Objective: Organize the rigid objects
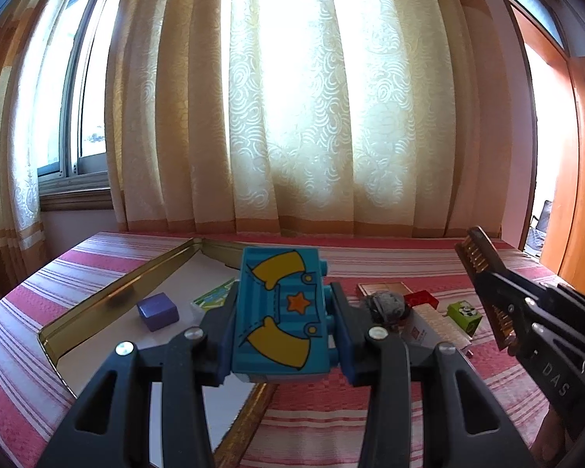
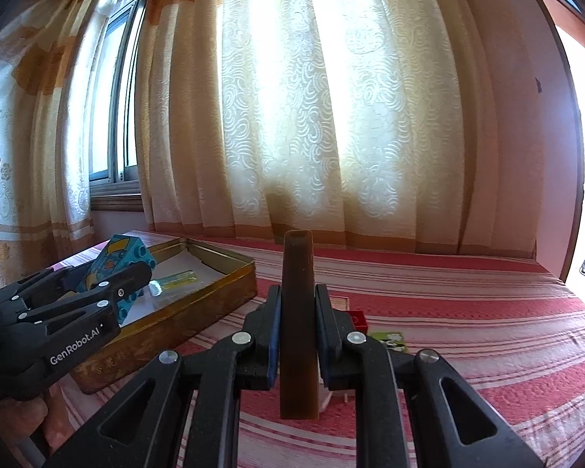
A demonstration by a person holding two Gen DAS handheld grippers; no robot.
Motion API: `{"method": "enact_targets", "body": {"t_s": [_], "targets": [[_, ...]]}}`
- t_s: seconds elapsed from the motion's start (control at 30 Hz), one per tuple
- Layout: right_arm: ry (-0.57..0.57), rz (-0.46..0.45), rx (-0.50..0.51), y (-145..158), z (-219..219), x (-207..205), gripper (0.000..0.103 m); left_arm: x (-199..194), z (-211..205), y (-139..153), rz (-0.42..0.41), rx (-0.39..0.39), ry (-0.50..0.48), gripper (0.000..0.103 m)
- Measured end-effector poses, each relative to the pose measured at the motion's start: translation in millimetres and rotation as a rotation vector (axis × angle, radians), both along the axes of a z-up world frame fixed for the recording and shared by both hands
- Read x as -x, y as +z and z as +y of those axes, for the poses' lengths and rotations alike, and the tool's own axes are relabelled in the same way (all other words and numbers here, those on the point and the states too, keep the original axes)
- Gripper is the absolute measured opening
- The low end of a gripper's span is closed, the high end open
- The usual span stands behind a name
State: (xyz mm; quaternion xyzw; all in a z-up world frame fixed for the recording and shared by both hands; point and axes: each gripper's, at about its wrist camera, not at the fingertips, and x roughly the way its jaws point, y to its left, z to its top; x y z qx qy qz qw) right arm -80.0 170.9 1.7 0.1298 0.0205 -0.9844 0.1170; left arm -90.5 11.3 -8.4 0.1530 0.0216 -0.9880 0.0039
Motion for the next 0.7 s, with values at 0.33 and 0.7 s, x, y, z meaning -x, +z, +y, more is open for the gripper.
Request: {"method": "enact_targets", "body": {"t_s": [0.33,0.7], "targets": [[0.033,0.004,-0.001,0,-15,-1,0.017,1,-17,-1,-0.016,-0.009,0.032,0.041],[0.079,0.009,0.002,1,-32,0,0.017,1,-26,-2,-0.015,0.0,0.055,0.041]]}}
